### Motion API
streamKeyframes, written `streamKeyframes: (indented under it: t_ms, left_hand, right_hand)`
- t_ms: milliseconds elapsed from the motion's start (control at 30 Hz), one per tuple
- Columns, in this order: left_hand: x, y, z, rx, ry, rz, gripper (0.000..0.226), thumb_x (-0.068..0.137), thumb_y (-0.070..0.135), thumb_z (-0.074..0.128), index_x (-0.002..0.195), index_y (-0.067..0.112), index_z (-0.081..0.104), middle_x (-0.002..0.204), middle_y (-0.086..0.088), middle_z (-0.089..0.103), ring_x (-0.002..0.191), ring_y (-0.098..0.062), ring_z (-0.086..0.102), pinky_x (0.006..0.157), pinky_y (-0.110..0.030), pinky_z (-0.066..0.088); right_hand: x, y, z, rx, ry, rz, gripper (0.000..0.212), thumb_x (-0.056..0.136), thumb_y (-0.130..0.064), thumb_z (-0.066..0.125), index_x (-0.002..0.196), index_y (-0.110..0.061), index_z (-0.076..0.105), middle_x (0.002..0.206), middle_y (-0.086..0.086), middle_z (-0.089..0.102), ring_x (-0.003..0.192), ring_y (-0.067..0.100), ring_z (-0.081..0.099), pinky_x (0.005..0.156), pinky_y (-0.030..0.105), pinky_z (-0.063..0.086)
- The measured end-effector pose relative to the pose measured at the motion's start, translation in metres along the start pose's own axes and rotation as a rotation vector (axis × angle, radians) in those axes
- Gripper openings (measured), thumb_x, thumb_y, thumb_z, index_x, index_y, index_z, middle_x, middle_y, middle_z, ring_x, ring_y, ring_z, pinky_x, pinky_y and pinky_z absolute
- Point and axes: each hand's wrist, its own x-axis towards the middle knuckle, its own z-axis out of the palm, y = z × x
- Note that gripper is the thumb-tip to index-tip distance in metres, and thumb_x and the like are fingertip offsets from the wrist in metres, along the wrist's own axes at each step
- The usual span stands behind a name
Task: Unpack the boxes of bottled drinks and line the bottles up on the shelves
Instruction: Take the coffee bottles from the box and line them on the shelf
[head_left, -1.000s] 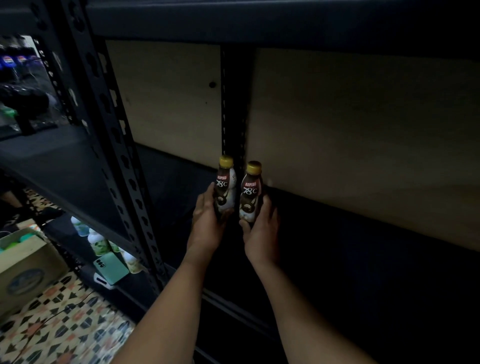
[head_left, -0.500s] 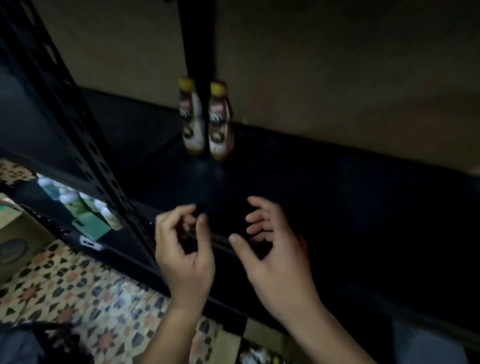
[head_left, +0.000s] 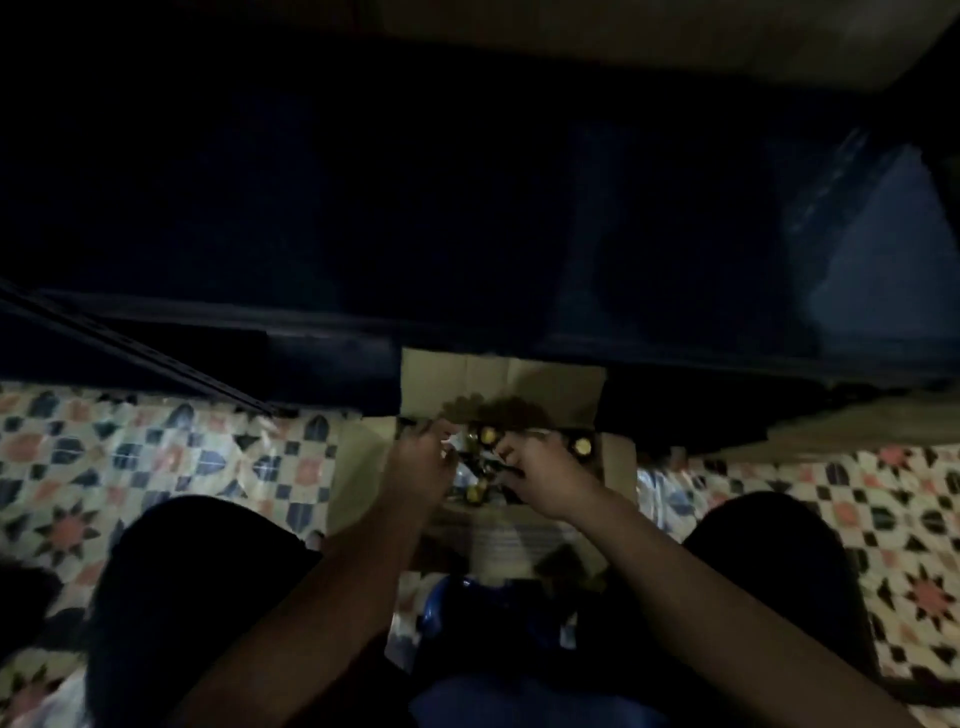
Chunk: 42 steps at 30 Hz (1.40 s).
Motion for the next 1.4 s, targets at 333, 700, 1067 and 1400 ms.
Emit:
streamKeyframes:
  t_ms: [333, 700, 1067, 1400]
  left_hand:
    - [0.040, -0.073, 0.092, 0.121, -0.388, -0.132, 0.036, 0.095, 0.007, 0.054, 0.129, 0.015, 0.060, 0.132, -0.017, 0.062, 0.119, -0.033, 0.058, 0.097, -0.041, 0.050]
    - [0.054, -0.049, 0.082, 0.632, -0.357, 0.075, 0.110, 0.077, 0.044, 0.082, 0.160, 0.025, 0.013, 0.153, -0.019, 0.023, 0.140, -0.039, 0.025, 0.116, -0.049, 0.026]
    - [0.048, -0.077, 0.114, 0.684, -0.192, 0.113, 0.072, 0.087, 0.028, 0.071, 0.149, 0.018, 0.035, 0.148, -0.013, 0.043, 0.140, -0.032, 0.038, 0.116, -0.044, 0.032]
    - [0.033, -0.091, 0.146, 0.618, 0.007, 0.027, 0.077, 0.088, 0.026, 0.066, 0.155, 0.016, 0.031, 0.162, -0.014, 0.029, 0.154, -0.034, 0.018, 0.125, -0.049, 0.015]
  right_hand:
    - [0.067, 0.117, 0.095, 0.020, -0.034, 0.260, 0.025, 0.098, -0.025, 0.057, 0.102, -0.009, 0.076, 0.106, 0.015, 0.074, 0.101, 0.033, 0.067, 0.086, 0.041, 0.055]
    - [0.065, 0.135, 0.083, 0.215, -0.295, 0.270, 0.112, 0.050, -0.067, 0.086, 0.148, -0.031, 0.042, 0.139, 0.001, 0.052, 0.127, 0.024, 0.052, 0.106, 0.037, 0.045]
    - [0.025, 0.125, 0.142, -0.010, -0.180, 0.153, 0.141, 0.053, -0.085, 0.075, 0.149, -0.054, -0.022, 0.166, 0.004, -0.010, 0.153, 0.031, -0.010, 0.118, 0.066, 0.006]
    - [0.045, 0.141, 0.165, -0.111, 0.387, 0.363, 0.089, 0.092, -0.066, 0.052, 0.159, -0.029, 0.006, 0.157, 0.022, 0.024, 0.146, 0.038, 0.022, 0.116, 0.054, 0.021]
